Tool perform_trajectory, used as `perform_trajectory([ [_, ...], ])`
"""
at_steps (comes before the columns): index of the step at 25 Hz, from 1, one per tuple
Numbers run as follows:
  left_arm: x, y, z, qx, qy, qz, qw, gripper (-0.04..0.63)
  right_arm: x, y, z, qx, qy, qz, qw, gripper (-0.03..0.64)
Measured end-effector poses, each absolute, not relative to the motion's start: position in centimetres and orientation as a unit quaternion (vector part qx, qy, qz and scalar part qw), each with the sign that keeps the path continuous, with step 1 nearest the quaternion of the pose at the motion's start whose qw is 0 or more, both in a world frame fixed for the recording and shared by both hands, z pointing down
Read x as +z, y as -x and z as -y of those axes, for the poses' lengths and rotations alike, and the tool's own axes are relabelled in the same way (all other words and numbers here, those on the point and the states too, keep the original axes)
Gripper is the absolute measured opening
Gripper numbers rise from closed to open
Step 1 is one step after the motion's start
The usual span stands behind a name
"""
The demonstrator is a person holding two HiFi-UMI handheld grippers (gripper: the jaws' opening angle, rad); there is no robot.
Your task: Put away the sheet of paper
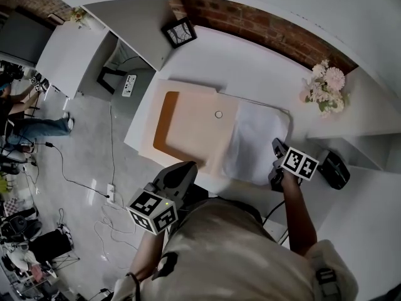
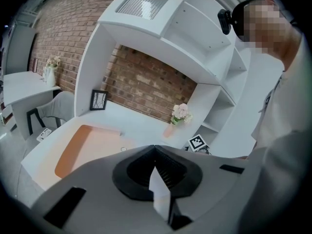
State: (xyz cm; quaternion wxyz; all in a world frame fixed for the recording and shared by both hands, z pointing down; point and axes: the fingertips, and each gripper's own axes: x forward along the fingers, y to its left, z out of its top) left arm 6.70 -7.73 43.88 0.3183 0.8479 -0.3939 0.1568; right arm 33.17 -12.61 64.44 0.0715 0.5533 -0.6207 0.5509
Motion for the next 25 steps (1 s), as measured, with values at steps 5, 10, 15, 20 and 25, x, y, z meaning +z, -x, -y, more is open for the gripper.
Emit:
perform_trajectory([
  [5,43.6,-5.8,8.0,0.147,-0.860,0.377,0.311,0.015,64.0,-33.3,12.4,0.544,-0.570,0.612,0.064,0.028],
  [10,43.3,-4.6,8.9,0.126,-0.875,0.353,0.308,0.015,63.1,-32.7,12.1,0.527,-0.588,0.609,0.072,0.028],
  [15,43.8,-2.1,9.3,0.105,-0.875,0.351,0.315,0.015,62.4,-31.2,11.9,0.522,-0.595,0.606,0.077,0.028],
  [20,43.7,0.4,9.8,0.084,-0.870,0.361,0.325,0.015,61.7,-29.9,12.2,0.520,-0.597,0.605,0.087,0.028],
  [25,43.2,2.1,10.6,0.075,-0.867,0.377,0.319,0.015,60.9,-29.5,13.1,0.514,-0.600,0.607,0.088,0.028],
])
